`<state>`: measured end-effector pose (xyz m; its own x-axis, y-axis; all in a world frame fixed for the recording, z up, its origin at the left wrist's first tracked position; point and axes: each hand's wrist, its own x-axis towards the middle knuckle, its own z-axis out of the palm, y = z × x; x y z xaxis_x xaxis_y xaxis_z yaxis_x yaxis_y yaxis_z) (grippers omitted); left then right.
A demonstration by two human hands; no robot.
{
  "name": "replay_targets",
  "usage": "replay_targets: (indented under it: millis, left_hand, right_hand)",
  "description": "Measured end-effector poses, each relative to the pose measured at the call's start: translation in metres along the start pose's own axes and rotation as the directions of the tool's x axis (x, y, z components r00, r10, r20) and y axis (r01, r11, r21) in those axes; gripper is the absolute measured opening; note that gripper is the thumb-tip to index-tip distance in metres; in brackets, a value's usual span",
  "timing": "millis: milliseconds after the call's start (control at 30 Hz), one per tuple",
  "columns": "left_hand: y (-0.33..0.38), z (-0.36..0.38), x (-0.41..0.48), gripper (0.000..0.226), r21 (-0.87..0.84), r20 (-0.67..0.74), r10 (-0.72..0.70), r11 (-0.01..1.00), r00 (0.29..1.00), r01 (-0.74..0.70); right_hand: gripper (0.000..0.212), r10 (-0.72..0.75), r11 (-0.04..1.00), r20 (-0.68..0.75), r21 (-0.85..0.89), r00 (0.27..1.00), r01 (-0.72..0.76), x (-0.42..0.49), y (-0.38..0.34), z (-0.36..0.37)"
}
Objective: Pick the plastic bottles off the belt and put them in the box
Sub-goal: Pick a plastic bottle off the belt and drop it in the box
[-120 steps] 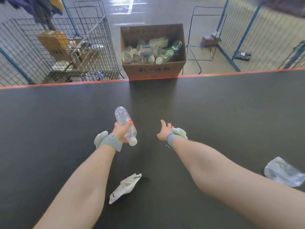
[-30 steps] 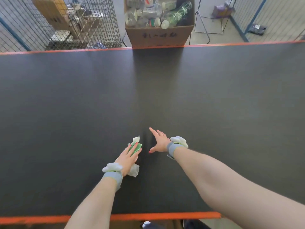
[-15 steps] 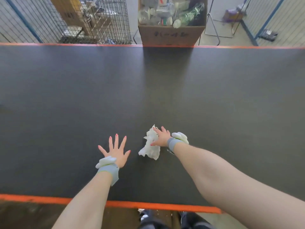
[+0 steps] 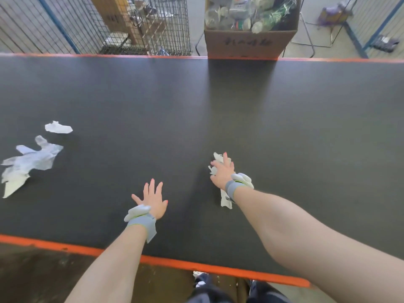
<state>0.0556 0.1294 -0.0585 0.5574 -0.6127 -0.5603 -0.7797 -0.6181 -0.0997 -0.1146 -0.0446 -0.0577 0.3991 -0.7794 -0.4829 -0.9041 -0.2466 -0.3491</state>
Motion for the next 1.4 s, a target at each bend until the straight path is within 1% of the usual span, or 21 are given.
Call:
replay_targets:
  millis: [33,133,200,267,333,467,600,667,800,867,933,1033,1100,1133,1167,1200,1267,1300,1333,1400]
  left_hand:
    - [-0.003,-0.003,0.001,0.067,0.018,-0.018,-0.007,1.0,1.0,0.008]
    - [-0.014,-0.008,0.001,0.066,0.101,-0.015,0.007,0.995,1.0,-0.006]
    - [-0.022,-0.011,0.003,0.066,0.141,-0.017,0.007,0.99,1.0,-0.004]
    - [-0.033,-0.019,0.006,0.068,0.131,-0.041,-0.027,0.991,0.999,0.032]
    - [-0.039,-0.024,0.008,0.069,0.099,-0.053,-0.06,0.993,0.997,0.065]
    - [-0.061,-0.029,0.004,0.074,0.015,-0.064,-0.128,0.992,0.99,0.129]
    - [-0.092,-0.019,0.007,0.081,-0.104,-0.004,-0.2,0.975,0.98,0.199]
    - [-0.103,-0.011,0.01,0.084,-0.126,0.008,-0.214,0.969,0.977,0.214]
    - [-0.109,-0.004,0.01,0.086,-0.093,-0.031,-0.22,0.972,0.975,0.216]
    - [-0.109,-0.002,0.012,0.086,-0.092,-0.058,-0.188,0.979,0.981,0.182]
    - [-0.108,0.001,0.019,0.086,-0.099,-0.057,-0.117,0.989,0.992,0.111]
    - [-0.102,0.005,0.03,0.084,-0.113,-0.009,0.075,0.991,0.997,-0.075]
    - [-0.096,0.004,0.034,0.088,-0.119,0.009,0.187,0.976,0.982,-0.185]
    - [-0.092,0.003,0.035,0.09,-0.102,-0.005,0.239,0.966,0.971,-0.239]
    - [-0.087,0.002,0.036,0.09,-0.08,-0.026,0.285,0.955,0.958,-0.286]
    - [-0.082,0.001,0.038,0.089,-0.063,-0.046,0.315,0.946,0.948,-0.318]
    - [-0.069,-0.005,0.04,0.085,-0.029,-0.063,0.317,0.947,0.946,-0.32]
    - [-0.063,-0.009,0.042,0.085,-0.012,-0.067,0.301,0.953,0.951,-0.303]
    - [-0.057,-0.013,0.044,0.085,0.004,-0.077,0.282,0.959,0.956,-0.282]
    - [-0.045,-0.021,0.047,0.089,0.016,-0.12,0.24,0.971,0.963,-0.24]
  right_hand:
    - [0.058,0.028,1.0,0.032,-0.009,0.999,-0.028,0.0,-0.002,-0.001]
    - [0.078,0.073,0.995,0.179,-0.079,0.981,-0.06,0.0,-0.004,0.005]
    - [0.083,0.065,0.997,0.231,-0.062,0.971,-0.052,0.002,-0.007,0.008]
    - [0.085,0.031,0.999,0.213,-0.011,0.977,-0.03,0.006,-0.016,0.009]
    - [0.085,0.013,1.0,0.196,-0.007,0.98,-0.012,0.009,-0.024,0.009]
    - [0.084,-0.064,0.995,0.164,-0.061,0.984,0.075,0.015,-0.046,0.006]
    - [0.08,-0.12,0.982,0.138,-0.129,0.983,0.138,0.015,-0.067,0.01]
    - [0.081,-0.131,0.98,0.156,-0.13,0.979,0.151,0.012,-0.077,0.012]
    - [0.089,-0.172,0.982,0.228,-0.042,0.958,0.186,0.011,-0.096,0.019]
    - [0.094,-0.217,0.975,0.237,0.005,0.947,0.222,0.01,-0.106,0.025]
    - [0.102,-0.277,0.961,0.217,0.046,0.936,0.274,0.009,-0.117,0.031]
    - [0.11,-0.363,0.93,0.17,0.006,0.916,0.367,0.008,-0.128,0.038]
    - [0.106,-0.38,0.92,0.169,-0.037,0.91,0.391,0.009,-0.131,0.044]
    - [0.101,-0.371,0.921,0.182,-0.056,0.91,0.387,0.008,-0.13,0.046]
    - [0.093,-0.355,0.924,0.2,-0.072,0.913,0.375,0.01,-0.127,0.048]
    - [0.08,-0.337,0.928,0.215,-0.088,0.917,0.361,0.01,-0.123,0.047]
    - [0.049,-0.303,0.939,0.209,-0.101,0.93,0.328,0.01,-0.114,0.039]
    - [0.039,-0.268,0.953,0.189,-0.094,0.945,0.289,0.009,-0.109,0.034]
    - [0.036,-0.226,0.967,0.157,-0.083,0.961,0.241,0.01,-0.105,0.031]
    - [0.037,-0.164,0.983,0.061,-0.071,0.985,0.168,0.01,-0.098,0.029]
